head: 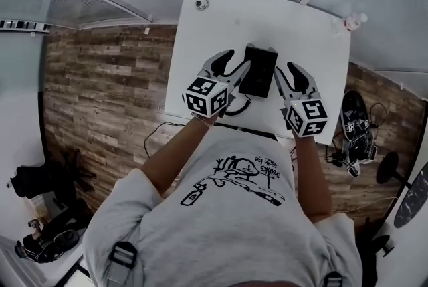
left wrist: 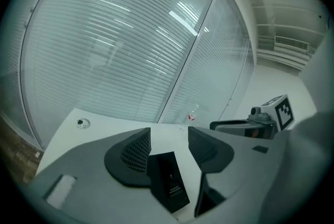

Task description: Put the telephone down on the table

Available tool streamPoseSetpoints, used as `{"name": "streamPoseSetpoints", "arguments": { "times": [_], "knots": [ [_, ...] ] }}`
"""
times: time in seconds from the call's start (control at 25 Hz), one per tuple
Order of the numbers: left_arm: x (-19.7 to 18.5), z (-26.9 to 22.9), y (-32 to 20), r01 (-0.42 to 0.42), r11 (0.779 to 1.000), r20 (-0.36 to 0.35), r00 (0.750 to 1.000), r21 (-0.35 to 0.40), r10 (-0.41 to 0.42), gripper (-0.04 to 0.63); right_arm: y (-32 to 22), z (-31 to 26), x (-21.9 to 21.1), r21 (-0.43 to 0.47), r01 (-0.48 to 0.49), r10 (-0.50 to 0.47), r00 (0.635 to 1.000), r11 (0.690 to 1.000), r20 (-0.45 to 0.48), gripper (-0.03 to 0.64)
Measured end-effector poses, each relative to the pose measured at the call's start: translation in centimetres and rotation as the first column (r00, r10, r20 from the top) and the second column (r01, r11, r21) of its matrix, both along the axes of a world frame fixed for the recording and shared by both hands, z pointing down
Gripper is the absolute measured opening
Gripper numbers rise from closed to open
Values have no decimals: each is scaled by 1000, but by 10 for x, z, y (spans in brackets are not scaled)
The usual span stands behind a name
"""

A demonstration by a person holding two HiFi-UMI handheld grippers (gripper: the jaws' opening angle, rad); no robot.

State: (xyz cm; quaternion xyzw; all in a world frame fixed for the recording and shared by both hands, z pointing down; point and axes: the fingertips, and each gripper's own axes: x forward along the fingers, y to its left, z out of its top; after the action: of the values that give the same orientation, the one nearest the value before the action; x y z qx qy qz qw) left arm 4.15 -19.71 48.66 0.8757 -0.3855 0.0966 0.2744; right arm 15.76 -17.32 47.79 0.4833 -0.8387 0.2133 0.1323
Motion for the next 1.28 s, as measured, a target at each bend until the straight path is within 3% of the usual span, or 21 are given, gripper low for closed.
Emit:
{"name": "streamPoseSetpoints", "arguments": {
  "times": [0.24, 0.56, 0.92, 1.28],
  "knots": [
    [1, -63, 5, -42, 991, -25, 999, 126, 46, 122, 1, -67, -3, 120, 6, -2, 1000, 993, -27, 112],
    [5, -141, 23, -67, 960, -46, 995, 271, 83, 62, 21, -145, -12, 234, 46, -40, 999, 971, -27, 90],
    [6, -207, 44, -84, 931, -94, 988, 356, 125, 34, 44, -218, -27, 335, 89, -78, 996, 938, -47, 81],
    [5, -241, 65, -101, 907, -81, 986, 408, 147, 31, 61, -251, -26, 384, 78, -60, 997, 920, -58, 69]
  ]
}}
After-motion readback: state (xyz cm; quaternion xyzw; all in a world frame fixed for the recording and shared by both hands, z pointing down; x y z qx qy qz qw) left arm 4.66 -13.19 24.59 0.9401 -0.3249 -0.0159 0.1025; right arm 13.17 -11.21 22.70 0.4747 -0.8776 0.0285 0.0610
